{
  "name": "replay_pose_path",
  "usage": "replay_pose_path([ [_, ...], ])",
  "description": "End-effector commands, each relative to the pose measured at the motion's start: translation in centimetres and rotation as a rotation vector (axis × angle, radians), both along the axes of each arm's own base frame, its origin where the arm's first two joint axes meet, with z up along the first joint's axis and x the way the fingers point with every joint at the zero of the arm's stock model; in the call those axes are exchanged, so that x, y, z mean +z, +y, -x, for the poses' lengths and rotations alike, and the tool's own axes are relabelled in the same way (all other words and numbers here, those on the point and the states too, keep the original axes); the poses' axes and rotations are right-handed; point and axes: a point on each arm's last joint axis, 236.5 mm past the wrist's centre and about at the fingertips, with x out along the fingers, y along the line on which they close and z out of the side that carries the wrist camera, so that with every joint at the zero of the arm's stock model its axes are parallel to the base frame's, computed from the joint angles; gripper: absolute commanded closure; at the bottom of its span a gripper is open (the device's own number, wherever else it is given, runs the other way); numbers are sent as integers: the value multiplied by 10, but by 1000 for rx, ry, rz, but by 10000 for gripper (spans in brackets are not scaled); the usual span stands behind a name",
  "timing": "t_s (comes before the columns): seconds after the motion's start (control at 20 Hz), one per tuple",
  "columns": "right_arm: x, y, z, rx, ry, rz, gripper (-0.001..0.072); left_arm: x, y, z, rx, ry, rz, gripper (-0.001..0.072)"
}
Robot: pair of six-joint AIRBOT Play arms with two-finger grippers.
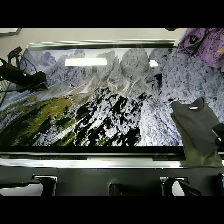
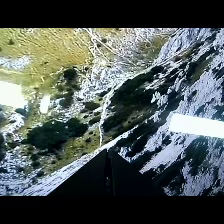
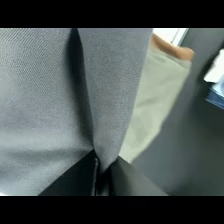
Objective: Fold the clothes and pants, and hang the long-sleeved shirts on hangers.
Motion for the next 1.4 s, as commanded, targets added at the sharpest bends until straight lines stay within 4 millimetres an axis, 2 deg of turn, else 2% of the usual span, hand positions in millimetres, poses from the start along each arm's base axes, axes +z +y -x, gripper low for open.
replay_pose_path([
  [0.0,-10,3,20,-9,50,7,679,0,-1,1,-2,2,0,688],
  [0.15,-15,7,32,-24,98,-8,678,0,-1,0,-2,2,0,688],
  [0.4,-16,11,38,-89,104,-19,673,0,-1,0,-2,2,0,688],
  [0.45,-16,11,39,-99,106,-19,597,0,-1,0,-2,2,0,688],
  [0.55,-16,11,39,-93,107,-20,290,0,-1,0,-2,2,0,688],
  [0.6,-16,10,33,-60,91,-20,289,0,-1,0,-2,2,0,688],
  [0.7,-11,12,-3,77,-31,-36,290,0,-1,0,1,0,1,688],
  [0.75,-1,17,-34,155,-151,-46,318,1,-1,-1,2,-7,1,688],
  [0.8,12,27,-67,235,-285,-63,463,3,-1,-3,4,-19,1,688],
  [0.9,46,60,-133,418,-555,-93,575,11,0,-9,-11,-66,-8,688],
  [1.0,62,102,-165,634,-645,-83,667,25,-5,-14,-60,-148,-30,689],
  [1.05,63,127,-174,762,-648,-73,679,31,-9,-15,-98,-195,-48,689],
  [1.1,60,157,-181,907,-637,-73,679,33,-13,-13,-130,-234,-64,690],
  [1.2,48,213,-181,1154,-589,-86,679,30,-24,0,-206,-306,-98,690],
  [1.35,35,272,-171,1352,-541,-113,680,19,-29,22,-208,-370,-114,690],
])
